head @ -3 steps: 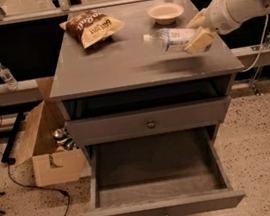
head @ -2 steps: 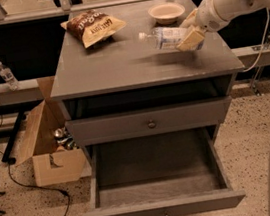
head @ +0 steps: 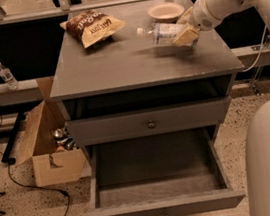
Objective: Pick blue plastic bottle from middle drawer and place on counter
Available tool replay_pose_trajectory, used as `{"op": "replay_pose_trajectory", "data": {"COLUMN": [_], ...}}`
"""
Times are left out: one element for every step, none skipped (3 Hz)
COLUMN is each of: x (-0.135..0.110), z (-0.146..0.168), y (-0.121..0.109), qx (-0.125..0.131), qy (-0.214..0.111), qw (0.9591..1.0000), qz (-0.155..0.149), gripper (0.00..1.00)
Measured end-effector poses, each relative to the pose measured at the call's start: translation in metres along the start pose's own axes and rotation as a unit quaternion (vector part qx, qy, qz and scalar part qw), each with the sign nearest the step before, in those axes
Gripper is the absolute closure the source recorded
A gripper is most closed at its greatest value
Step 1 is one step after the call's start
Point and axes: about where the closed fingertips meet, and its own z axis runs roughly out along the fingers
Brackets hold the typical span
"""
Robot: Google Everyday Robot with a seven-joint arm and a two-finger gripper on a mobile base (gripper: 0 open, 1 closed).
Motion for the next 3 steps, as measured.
{"op": "replay_pose_trajectory", "data": {"x": [0.006, 0.012, 0.028], "z": [-0.007, -0.029, -0.076], "y": [-0.005, -0.009, -0.019], "qx": [0.001, 0.008, 0.032], "qy": [0.005, 0.001, -0.002], "qw": [1.0, 1.0, 0.9995], "qz": [0.0, -0.004, -0.006], "gripper": [0.0, 0.0, 0.0]}}
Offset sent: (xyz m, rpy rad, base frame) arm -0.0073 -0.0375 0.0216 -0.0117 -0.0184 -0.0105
